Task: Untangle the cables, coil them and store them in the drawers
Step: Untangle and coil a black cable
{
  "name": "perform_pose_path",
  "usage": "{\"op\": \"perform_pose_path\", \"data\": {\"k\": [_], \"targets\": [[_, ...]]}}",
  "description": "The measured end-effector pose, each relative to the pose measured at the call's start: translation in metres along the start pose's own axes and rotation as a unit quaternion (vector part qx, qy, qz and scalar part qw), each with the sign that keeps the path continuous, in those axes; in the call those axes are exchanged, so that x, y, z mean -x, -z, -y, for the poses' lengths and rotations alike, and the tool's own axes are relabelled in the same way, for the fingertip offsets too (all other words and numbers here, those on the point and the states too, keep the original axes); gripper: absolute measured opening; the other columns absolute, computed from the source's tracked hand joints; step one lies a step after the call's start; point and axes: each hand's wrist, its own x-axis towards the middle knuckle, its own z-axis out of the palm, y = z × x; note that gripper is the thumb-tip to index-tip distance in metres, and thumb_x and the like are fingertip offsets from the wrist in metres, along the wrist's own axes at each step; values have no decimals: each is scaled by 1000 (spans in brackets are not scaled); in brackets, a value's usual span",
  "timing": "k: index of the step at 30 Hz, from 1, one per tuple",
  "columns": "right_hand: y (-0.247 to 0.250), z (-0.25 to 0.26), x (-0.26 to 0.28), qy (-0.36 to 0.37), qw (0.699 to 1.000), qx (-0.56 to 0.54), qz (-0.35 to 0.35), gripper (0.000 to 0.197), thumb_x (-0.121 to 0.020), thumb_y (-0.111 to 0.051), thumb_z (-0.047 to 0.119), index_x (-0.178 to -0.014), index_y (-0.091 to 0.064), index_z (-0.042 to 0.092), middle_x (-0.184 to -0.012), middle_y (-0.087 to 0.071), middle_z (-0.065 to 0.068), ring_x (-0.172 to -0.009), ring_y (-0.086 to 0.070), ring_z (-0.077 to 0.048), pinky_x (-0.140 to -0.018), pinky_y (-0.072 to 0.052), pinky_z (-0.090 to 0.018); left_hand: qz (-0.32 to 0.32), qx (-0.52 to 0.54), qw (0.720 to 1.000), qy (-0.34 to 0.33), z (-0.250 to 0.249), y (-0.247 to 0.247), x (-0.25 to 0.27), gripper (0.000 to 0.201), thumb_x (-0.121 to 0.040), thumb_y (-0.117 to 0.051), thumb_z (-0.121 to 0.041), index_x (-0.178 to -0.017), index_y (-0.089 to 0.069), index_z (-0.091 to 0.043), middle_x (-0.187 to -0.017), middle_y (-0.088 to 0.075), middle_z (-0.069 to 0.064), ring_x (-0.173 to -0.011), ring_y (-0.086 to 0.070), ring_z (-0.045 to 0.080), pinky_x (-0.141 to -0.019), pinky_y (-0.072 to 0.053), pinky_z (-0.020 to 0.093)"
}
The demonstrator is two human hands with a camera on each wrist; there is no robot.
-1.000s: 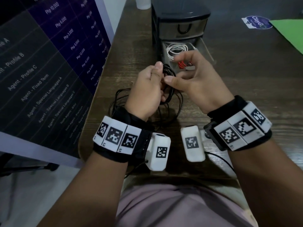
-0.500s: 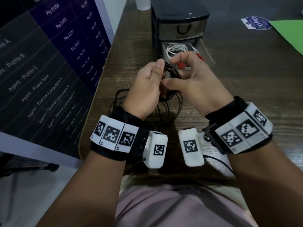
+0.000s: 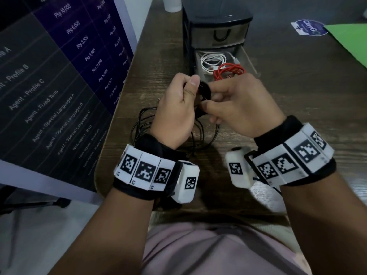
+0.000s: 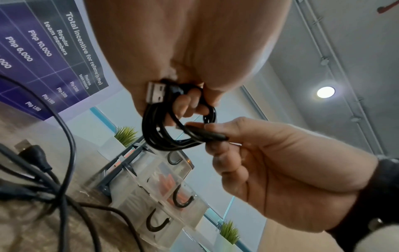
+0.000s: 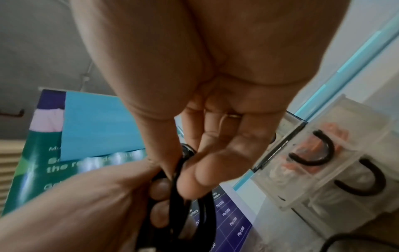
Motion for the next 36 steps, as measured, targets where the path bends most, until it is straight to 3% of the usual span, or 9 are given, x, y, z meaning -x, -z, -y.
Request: {"op": "perform_pose_path", "data": {"k": [2, 4, 8, 13, 17, 21, 28, 31, 36], "targets": [[4, 1, 0, -2, 999, -12, 42, 16, -90, -66, 8, -94, -75, 22, -63, -63, -18, -53, -62, -7, -55, -52, -20, 1, -18, 1000, -13, 1, 1, 1, 25, -105, -41, -33, -90, -51, -16, -70, -51, -10, -63, -50, 3, -60, -44, 26], [7, 3, 2, -4, 997, -35, 72, 22, -90, -67, 6, -105, -72, 21, -60, -62, -14, -52, -60, -6, -54, -52, -21, 12, -34, 999, -29, 2, 3, 1, 23, -105, -43, -32, -93, -54, -15, -72, -52, -11, -66, -50, -1, -59, -39, 18], [17, 2, 2, -34, 981, -159, 101, 49, -86, -69, 0, -131, -57, 16, -67, -60, -12, -50, -57, -11, -51, -50, -24, 48, -69, 995, -63, 7, 11, -2, 23, -103, -46, -33, -97, -57, -13, -78, -56, -8, -75, -54, 7, -68, -41, 30], [27, 5, 1, -32, 978, -176, 108, 35, -86, -69, 4, -117, -56, 12, -70, -55, -12, -49, -52, -11, -49, -44, -22, 49, -79, 993, -78, 10, 23, -11, 22, -102, -50, -33, -92, -59, -15, -73, -55, -13, -71, -53, -5, -63, -38, 16], [27, 5, 0, -25, 977, -180, 112, 23, -86, -70, 6, -104, -59, 14, -73, -53, -15, -47, -45, -11, -47, -39, -23, 48, -51, 996, -63, 7, 27, -13, 31, -103, -45, -32, -90, -57, -8, -71, -49, -9, -65, -46, -1, -62, -37, 24], [24, -1, -3, 1, 988, -139, 60, 19, -83, -76, 11, -96, -64, 17, -74, -66, -3, -56, -58, -12, -54, -47, -25, 7, 89, 996, 8, 0, 24, -17, 32, -104, -40, -31, -82, -49, -10, -66, -41, -2, -57, -40, 8, -58, -37, 32], [12, -10, -8, 77, 996, -11, -54, 23, -85, -75, 9, -96, -69, 29, -89, -70, 11, -85, -68, -3, -84, -55, -24, 0, 400, 900, 174, -13, 15, -13, 31, -107, -38, -25, -85, -53, -8, -58, -41, -4, -51, -33, 10, -49, -32, 24], [3, -13, -9, 91, 989, -40, -111, 24, -85, -72, 8, -96, -70, 29, -92, -72, 8, -88, -70, -6, -85, -56, -29, 14, 464, 861, 206, -15, 15, -13, 35, -107, -36, -27, -82, -50, -8, -60, -34, -2, -50, -31, 10, -50, -30, 22], [-16, -11, -7, 88, 966, -192, -152, 29, -88, -61, -11, -98, -70, 15, -85, -72, 13, -85, -69, -1, -77, -52, -16, 21, 512, 824, 240, -14, 10, -12, 37, -107, -34, -30, -80, -50, -11, -59, -33, -3, -47, -32, 8, -51, -31, 21]]}}
